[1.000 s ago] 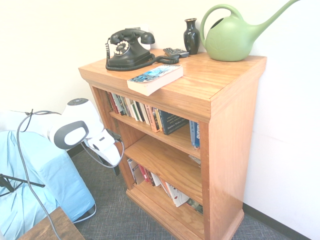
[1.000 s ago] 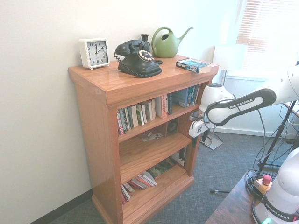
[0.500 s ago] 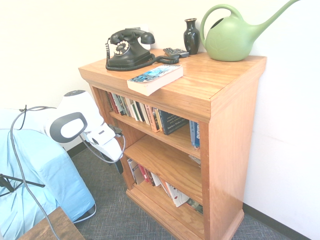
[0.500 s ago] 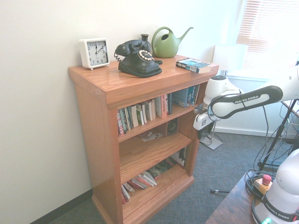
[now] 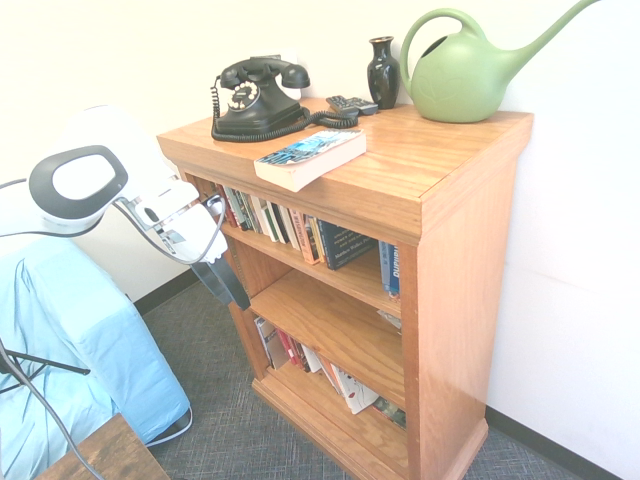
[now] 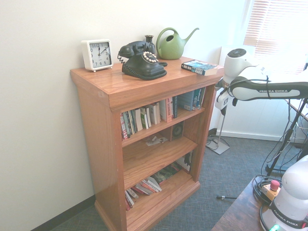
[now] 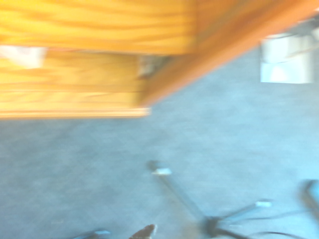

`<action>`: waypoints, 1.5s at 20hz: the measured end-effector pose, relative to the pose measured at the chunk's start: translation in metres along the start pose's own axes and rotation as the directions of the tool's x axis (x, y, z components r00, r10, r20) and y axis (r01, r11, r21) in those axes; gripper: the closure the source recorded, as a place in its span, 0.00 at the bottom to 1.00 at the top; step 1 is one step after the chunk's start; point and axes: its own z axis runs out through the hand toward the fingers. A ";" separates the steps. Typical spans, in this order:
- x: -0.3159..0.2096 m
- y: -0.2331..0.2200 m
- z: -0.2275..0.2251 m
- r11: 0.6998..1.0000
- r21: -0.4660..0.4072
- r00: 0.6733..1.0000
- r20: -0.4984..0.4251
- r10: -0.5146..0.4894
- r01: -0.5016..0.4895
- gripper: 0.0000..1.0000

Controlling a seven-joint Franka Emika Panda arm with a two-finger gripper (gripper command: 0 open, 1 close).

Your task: Shelf the books

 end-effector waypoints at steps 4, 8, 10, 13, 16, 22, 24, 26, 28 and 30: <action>0.028 0.016 -0.040 0.998 -0.066 0.995 -0.095 -0.003 -0.003 0.00; 0.042 0.004 -0.085 0.991 -0.137 0.986 -0.164 -0.027 0.004 0.00; 0.043 -0.013 -0.103 0.983 -0.183 0.977 -0.205 -0.052 0.014 0.00; 0.048 -0.038 -0.118 0.965 -0.262 0.962 -0.255 -0.096 0.027 0.00; 0.055 -0.055 -0.117 0.941 -0.335 0.950 -0.282 -0.135 0.034 0.00; 0.053 -0.093 -0.096 0.898 -0.433 0.923 -0.312 -0.227 0.075 0.00; 0.052 -0.103 -0.091 0.884 -0.461 0.907 -0.334 -0.257 0.081 0.00; 0.053 -0.111 -0.084 0.871 -0.484 0.894 -0.351 -0.278 0.080 0.00; 0.056 -0.116 -0.076 0.859 -0.506 0.886 -0.360 -0.294 0.079 0.00; 0.059 -0.120 -0.068 0.848 -0.525 0.879 -0.365 -0.305 0.076 0.00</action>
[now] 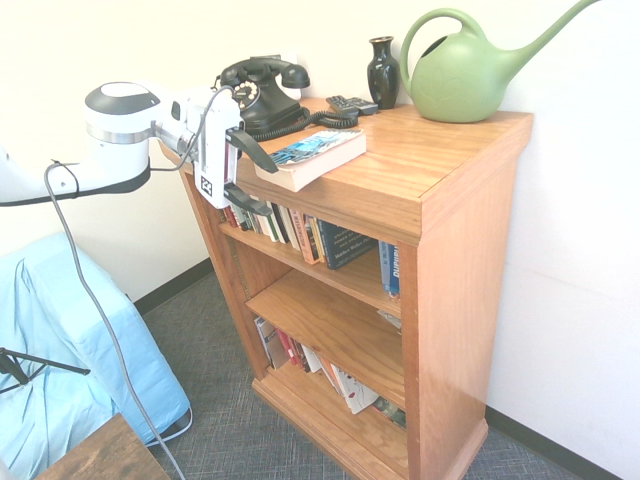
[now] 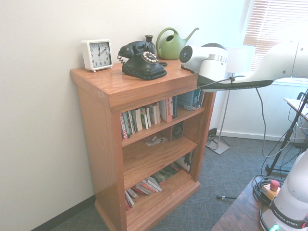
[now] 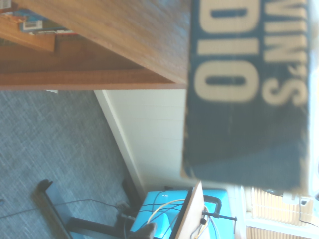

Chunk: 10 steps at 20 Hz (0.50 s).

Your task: Shelf the books

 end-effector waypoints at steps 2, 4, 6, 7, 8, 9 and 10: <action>0.001 -0.006 0.003 1.000 -0.015 1.000 -0.014 -0.002 0.002 0.00; 0.003 -0.014 -0.001 1.000 -0.018 1.000 -0.028 -0.001 0.001 0.00; 0.005 -0.020 -0.006 1.000 -0.030 0.999 -0.045 -0.005 0.003 0.00; 0.006 -0.023 -0.009 0.999 -0.039 0.999 -0.053 -0.006 0.004 0.00; 0.007 -0.027 -0.011 0.999 -0.044 0.998 -0.058 -0.008 0.006 0.00; 0.008 -0.031 -0.012 0.999 -0.048 0.998 -0.064 -0.010 0.007 0.00; 0.010 -0.034 -0.013 0.999 -0.051 0.998 -0.067 -0.011 0.007 0.00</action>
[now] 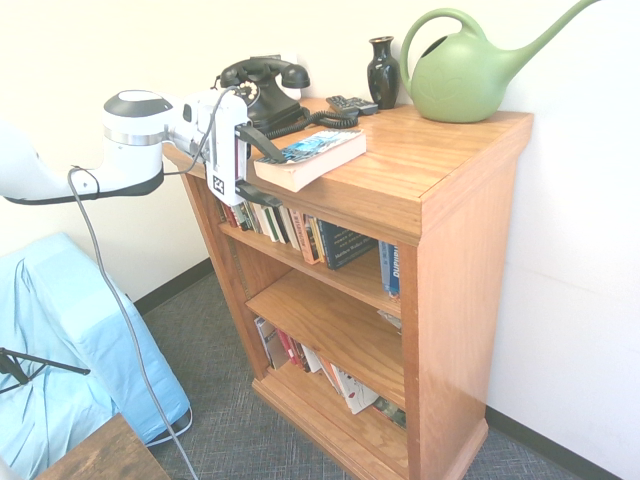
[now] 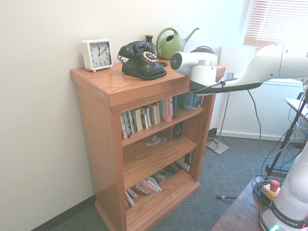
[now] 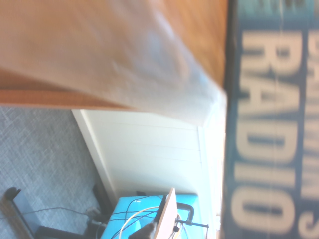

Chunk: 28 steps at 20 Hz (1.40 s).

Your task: Shelf the books

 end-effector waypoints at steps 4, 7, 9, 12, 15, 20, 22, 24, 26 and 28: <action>0.007 -0.004 0.003 1.000 -0.018 1.000 0.003 0.008 -0.008 0.00; 0.013 -0.004 0.011 0.999 -0.027 1.000 0.014 0.019 -0.019 0.00; 0.017 -0.003 0.018 0.999 -0.036 0.999 0.020 0.027 -0.026 1.00; 0.021 -0.003 0.021 0.999 -0.039 0.999 0.025 0.034 -0.033 1.00; 0.022 -0.004 0.021 0.999 -0.038 0.999 0.025 0.035 -0.034 1.00; 0.023 -0.003 0.021 0.998 -0.044 0.999 0.029 0.036 -0.035 1.00; 0.023 -0.003 0.022 0.998 -0.045 0.999 0.031 0.036 -0.035 1.00; 0.024 -0.002 0.024 0.998 -0.047 0.999 0.033 0.038 -0.037 1.00; 0.024 -0.002 0.025 0.998 -0.049 0.999 0.035 0.038 -0.037 1.00; 0.025 -0.002 0.026 0.998 -0.049 0.999 0.036 0.038 -0.036 1.00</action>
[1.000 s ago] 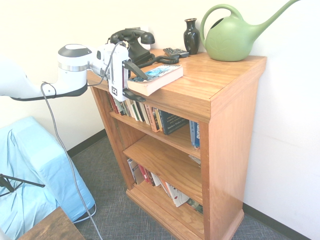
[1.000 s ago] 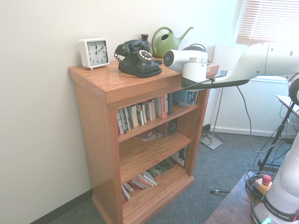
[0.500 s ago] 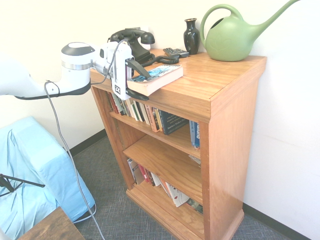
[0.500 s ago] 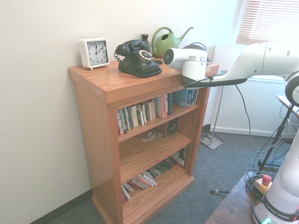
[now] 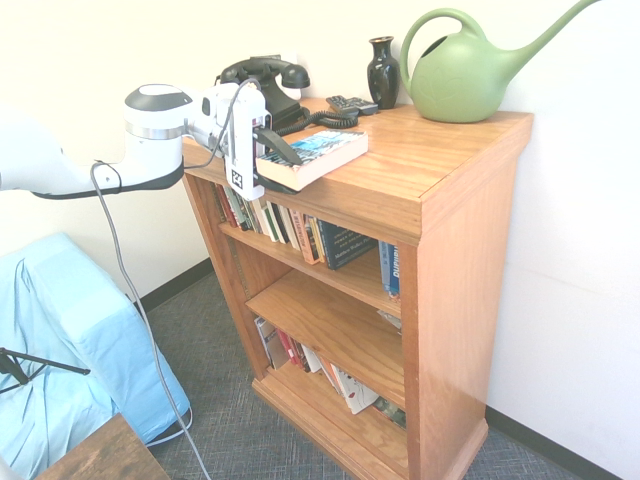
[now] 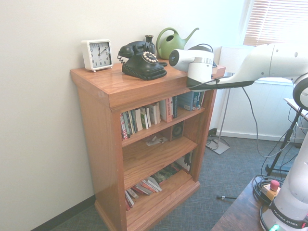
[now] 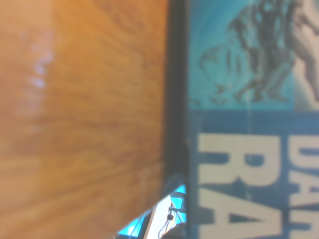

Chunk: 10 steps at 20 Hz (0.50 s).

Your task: Shelf the books

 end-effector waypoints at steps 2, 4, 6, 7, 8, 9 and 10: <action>0.001 0.001 -0.001 1.000 0.002 1.000 0.000 0.001 -0.001 1.00; 0.002 0.002 -0.001 1.000 0.003 1.000 0.001 0.000 0.000 1.00; 0.003 0.003 -0.001 1.000 0.004 1.000 0.001 0.002 -0.002 1.00; 0.004 0.004 0.000 1.000 0.003 1.000 0.002 0.003 -0.003 1.00; 0.004 0.004 0.000 1.000 0.003 1.000 0.002 0.004 -0.004 1.00; 0.004 0.005 0.000 1.000 0.004 1.000 0.003 0.005 -0.005 1.00; 0.004 0.006 0.000 1.000 0.005 1.000 0.006 0.006 -0.006 1.00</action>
